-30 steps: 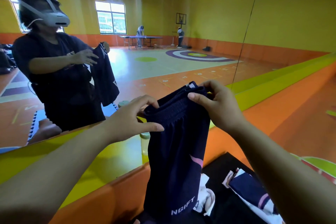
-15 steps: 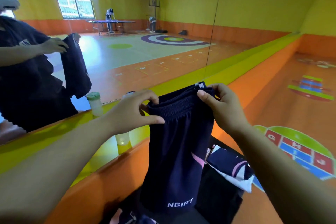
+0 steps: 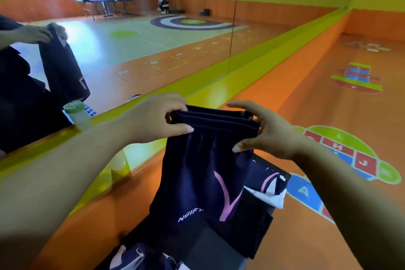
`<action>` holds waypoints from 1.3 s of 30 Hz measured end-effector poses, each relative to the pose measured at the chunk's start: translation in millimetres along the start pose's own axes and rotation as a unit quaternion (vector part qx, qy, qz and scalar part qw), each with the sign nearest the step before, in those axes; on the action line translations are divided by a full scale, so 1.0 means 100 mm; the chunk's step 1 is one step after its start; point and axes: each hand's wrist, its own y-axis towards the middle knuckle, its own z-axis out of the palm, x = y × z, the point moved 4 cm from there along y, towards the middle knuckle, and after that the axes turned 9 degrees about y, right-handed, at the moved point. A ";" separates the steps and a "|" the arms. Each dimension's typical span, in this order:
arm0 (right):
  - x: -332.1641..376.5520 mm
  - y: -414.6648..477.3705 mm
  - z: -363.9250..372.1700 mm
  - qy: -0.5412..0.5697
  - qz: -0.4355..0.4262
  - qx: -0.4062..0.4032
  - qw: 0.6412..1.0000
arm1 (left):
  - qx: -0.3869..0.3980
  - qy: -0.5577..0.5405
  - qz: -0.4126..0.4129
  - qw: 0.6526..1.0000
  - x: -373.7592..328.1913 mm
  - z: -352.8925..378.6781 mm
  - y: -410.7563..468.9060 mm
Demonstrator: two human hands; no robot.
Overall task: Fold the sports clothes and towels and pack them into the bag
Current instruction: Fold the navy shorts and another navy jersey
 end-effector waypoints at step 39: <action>-3.20 -0.37 -0.41 -0.259 0.234 0.008 0.937 | 0.186 -0.013 -0.011 0.982 -0.13 3.66 0.74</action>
